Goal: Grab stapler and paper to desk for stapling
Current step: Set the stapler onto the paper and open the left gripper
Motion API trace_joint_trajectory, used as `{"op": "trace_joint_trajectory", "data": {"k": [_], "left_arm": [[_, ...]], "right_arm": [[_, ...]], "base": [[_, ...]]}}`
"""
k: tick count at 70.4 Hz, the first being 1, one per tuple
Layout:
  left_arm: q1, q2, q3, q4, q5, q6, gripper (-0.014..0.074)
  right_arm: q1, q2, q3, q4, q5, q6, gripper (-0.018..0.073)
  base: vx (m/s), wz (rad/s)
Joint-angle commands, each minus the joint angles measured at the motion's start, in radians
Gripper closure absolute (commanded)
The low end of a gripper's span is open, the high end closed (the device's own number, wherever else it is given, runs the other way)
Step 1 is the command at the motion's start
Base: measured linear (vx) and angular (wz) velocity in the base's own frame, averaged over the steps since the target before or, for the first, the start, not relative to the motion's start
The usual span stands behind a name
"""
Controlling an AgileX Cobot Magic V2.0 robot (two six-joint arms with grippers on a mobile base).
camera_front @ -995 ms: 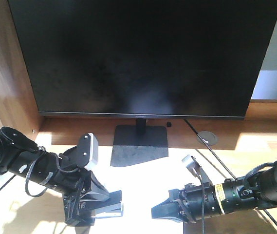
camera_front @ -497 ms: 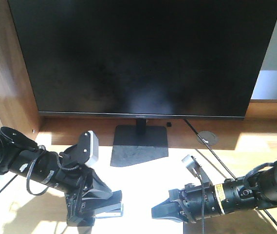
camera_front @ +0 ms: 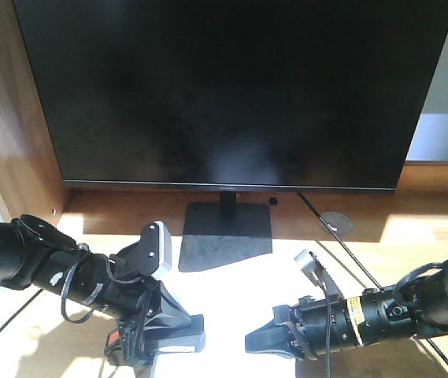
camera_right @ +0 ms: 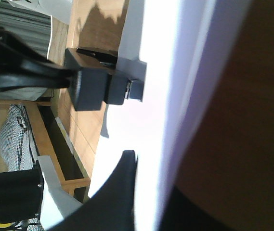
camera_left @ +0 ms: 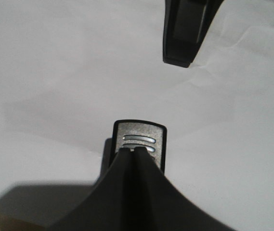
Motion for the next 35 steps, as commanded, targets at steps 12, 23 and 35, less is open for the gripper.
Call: {"op": "trace_joint_trajectory", "data": {"k": [12, 23, 35], "left_arm": [[-0.004, 0.034, -0.019, -0.028, 0.003, -0.003, 0.0603], [-0.004, 0.064, -0.018, -0.018, 0.008, -0.011, 0.0603], [-0.004, 0.073, -0.016, 0.03, 0.003, -0.031, 0.0603]], "right_arm": [[-0.001, -0.036, -0.015, 0.025, -0.063, -0.01, 0.0561], [-0.001, -0.036, -0.015, 0.025, -0.063, -0.01, 0.0561], [-0.001, -0.036, -0.015, 0.025, -0.063, -0.01, 0.0561]], "base": [[0.0, 0.0], [0.0, 0.0], [0.0, 0.0]]}}
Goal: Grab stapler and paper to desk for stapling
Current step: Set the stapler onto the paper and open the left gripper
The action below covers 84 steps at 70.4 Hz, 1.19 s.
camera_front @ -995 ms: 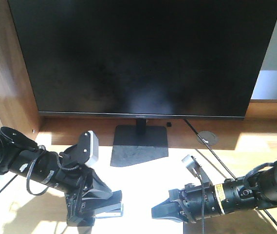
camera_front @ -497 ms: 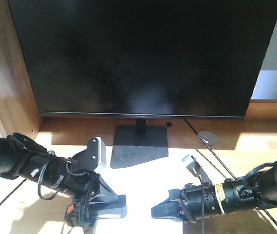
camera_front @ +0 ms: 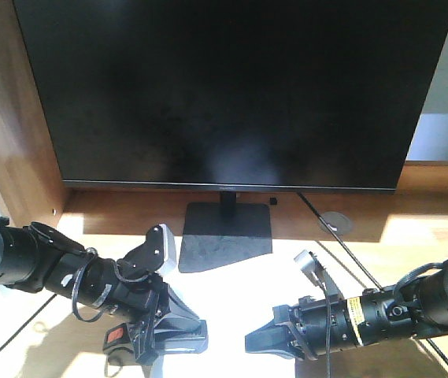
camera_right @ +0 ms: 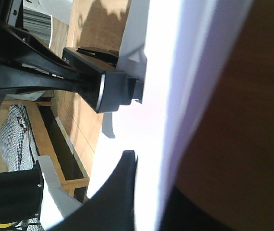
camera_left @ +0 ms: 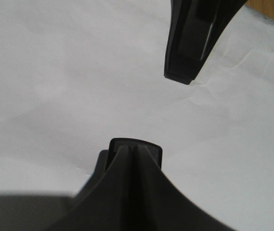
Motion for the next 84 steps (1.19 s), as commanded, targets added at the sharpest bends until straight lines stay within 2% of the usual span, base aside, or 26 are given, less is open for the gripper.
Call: {"op": "trace_joint_trajectory", "data": {"k": [1, 31, 59, 74, 84], "left_arm": [[-0.005, -0.006, -0.001, 0.096, -0.045, -0.02, 0.0603], [-0.005, -0.021, -0.004, 0.109, -0.035, -0.029, 0.0603], [-0.005, -0.252, -0.005, 0.056, -0.066, -0.044, 0.0603], [-0.005, -0.375, -0.005, 0.056, -0.097, -0.046, 0.0603], [-0.005, -0.429, -0.005, 0.056, -0.114, -0.046, 0.0603]], "right_arm": [[-0.001, -0.039, -0.015, 0.024, -0.062, -0.01, 0.0561], [-0.001, -0.039, -0.015, 0.024, -0.062, -0.01, 0.0561], [-0.001, -0.039, -0.015, 0.029, -0.062, -0.01, 0.0542], [-0.001, -0.039, -0.015, 0.038, -0.065, -0.01, 0.0468], [-0.001, -0.039, -0.015, 0.039, -0.07, -0.01, 0.0329]], "base": [[0.0, 0.0], [0.0, 0.0], [0.0, 0.0], [0.0, 0.0], [0.0, 0.0]]}}
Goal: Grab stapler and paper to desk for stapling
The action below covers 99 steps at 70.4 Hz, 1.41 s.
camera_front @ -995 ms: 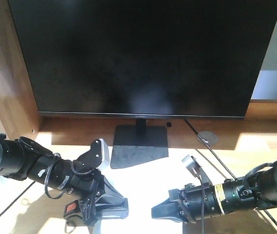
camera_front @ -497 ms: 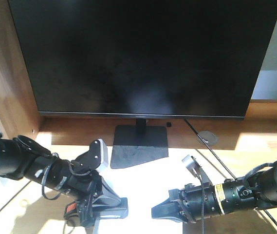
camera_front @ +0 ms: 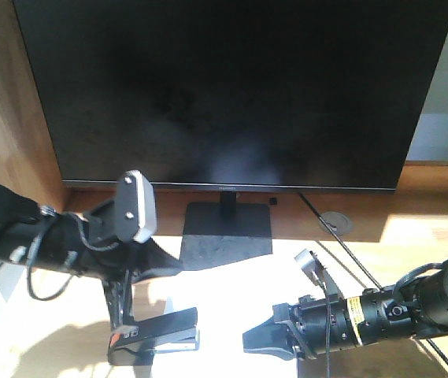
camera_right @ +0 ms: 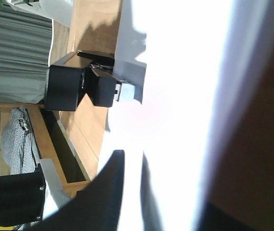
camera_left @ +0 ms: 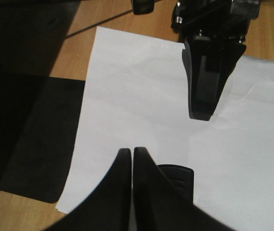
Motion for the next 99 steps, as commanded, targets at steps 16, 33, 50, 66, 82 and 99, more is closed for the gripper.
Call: {"op": "trace_joint_trajectory", "data": {"k": [16, 33, 50, 66, 82, 99], "left_arm": [[-0.005, -0.118, -0.02, -0.043, -0.02, -0.013, 0.0603], [-0.005, -0.165, -0.02, -0.042, -0.023, -0.029, 0.0603], [-0.005, -0.206, -0.02, -0.041, -0.046, -0.065, 0.0603], [-0.005, -0.217, -0.02, -0.041, -0.05, -0.101, 0.0603], [-0.005, -0.217, -0.02, 0.073, -0.081, -0.269, 0.0603], [-0.005, -0.217, -0.02, 0.463, -0.182, -0.686, 0.0603]], "right_arm": [[-0.001, -0.039, -0.015, 0.026, -0.098, -0.014, -0.0012], [-0.001, -0.053, -0.015, 0.013, -0.053, -0.035, -0.0148], [-0.001, -0.168, -0.015, -0.09, 0.126, -0.012, -0.0109], [-0.001, -0.295, -0.015, -0.238, 0.31, 0.072, -0.0092], [-0.001, -0.41, -0.009, -0.237, 0.462, 0.077, -0.0041], [-0.001, -0.563, -0.009, -0.237, 0.682, 0.049, 0.0165]], "base": [[0.0, 0.0], [0.0, 0.0], [0.0, 0.0], [0.0, 0.0], [0.0, 0.0], [0.0, 0.0]]}}
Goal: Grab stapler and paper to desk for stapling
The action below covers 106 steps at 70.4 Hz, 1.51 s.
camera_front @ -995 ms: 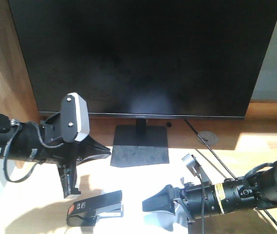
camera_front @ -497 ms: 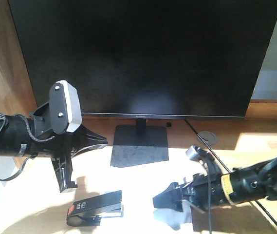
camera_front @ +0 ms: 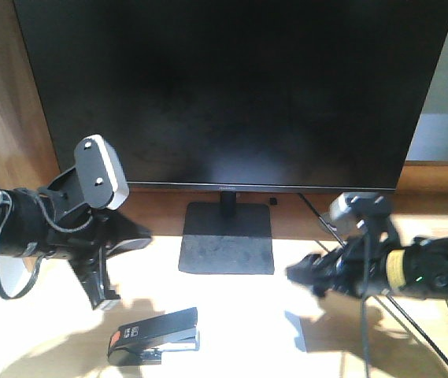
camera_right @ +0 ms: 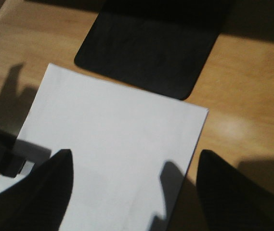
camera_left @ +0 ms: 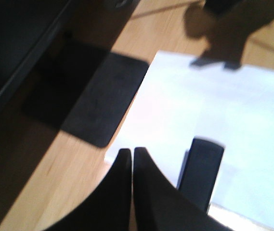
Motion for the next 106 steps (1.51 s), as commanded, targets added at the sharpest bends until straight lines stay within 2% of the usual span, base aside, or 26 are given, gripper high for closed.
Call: {"op": "trace_joint_trajectory", "data": {"k": [1, 12, 22, 31, 37, 41, 48, 62, 72, 88, 106], "left_arm": [[-0.005, -0.037, -0.02, 0.135, -0.056, -0.19, 0.0603], [-0.005, -0.037, -0.02, 0.42, -0.086, -0.483, 0.0603], [-0.005, -0.037, -0.019, 0.637, -0.102, -0.763, 0.0603], [-0.005, -0.037, -0.019, 0.816, -0.145, -1.017, 0.0603], [-0.005, -0.037, -0.019, 0.908, -0.171, -1.103, 0.0603], [-0.005, -0.042, -0.019, 0.933, -0.182, -1.121, 0.0603], [-0.005, -0.067, 0.003, 0.931, -0.235, -1.123, 0.0603], [-0.005, -0.205, 0.156, 0.931, -0.467, -1.123, 0.0603], [-0.005, -0.333, 0.284, 0.931, -0.589, -1.123, 0.0603], [-0.005, -0.596, 0.461, 0.934, -0.675, -1.121, 0.0603], [-0.005, -0.885, 0.593, 0.934, -0.658, -1.121, 0.0603]], "right_arm": [[-0.001, -0.092, -0.021, -0.021, 0.086, -0.032, 0.0187], [-0.001, -0.175, -0.018, -0.021, 0.18, -0.134, 0.0381], [-0.001, -0.239, -0.002, -0.021, 0.261, -0.189, 0.0575], [-0.001, -0.295, 0.03, -0.021, 0.353, -0.187, 0.0568], [-0.001, -0.338, 0.053, -0.021, 0.386, -0.186, 0.0567], [-0.002, -0.376, 0.073, -0.02, 0.387, -0.186, 0.0566], [-0.003, -0.437, 0.107, -0.019, 0.387, -0.183, 0.0566], [-0.003, -0.586, 0.173, -0.015, 0.388, -0.183, 0.0566], [-0.003, -0.706, 0.225, -0.015, 0.386, -0.183, 0.0566], [-0.003, -0.917, 0.332, -0.015, 0.378, -0.18, 0.0566], [-0.003, -1.142, 0.443, -0.015, 0.374, -0.128, 0.0566]], "base": [[0.0, 0.0], [0.0, 0.0], [0.0, 0.0], [0.0, 0.0], [0.0, 0.0], [0.0, 0.0], [0.0, 0.0], [0.0, 0.0], [0.0, 0.0], [0.0, 0.0], [0.0, 0.0]]}}
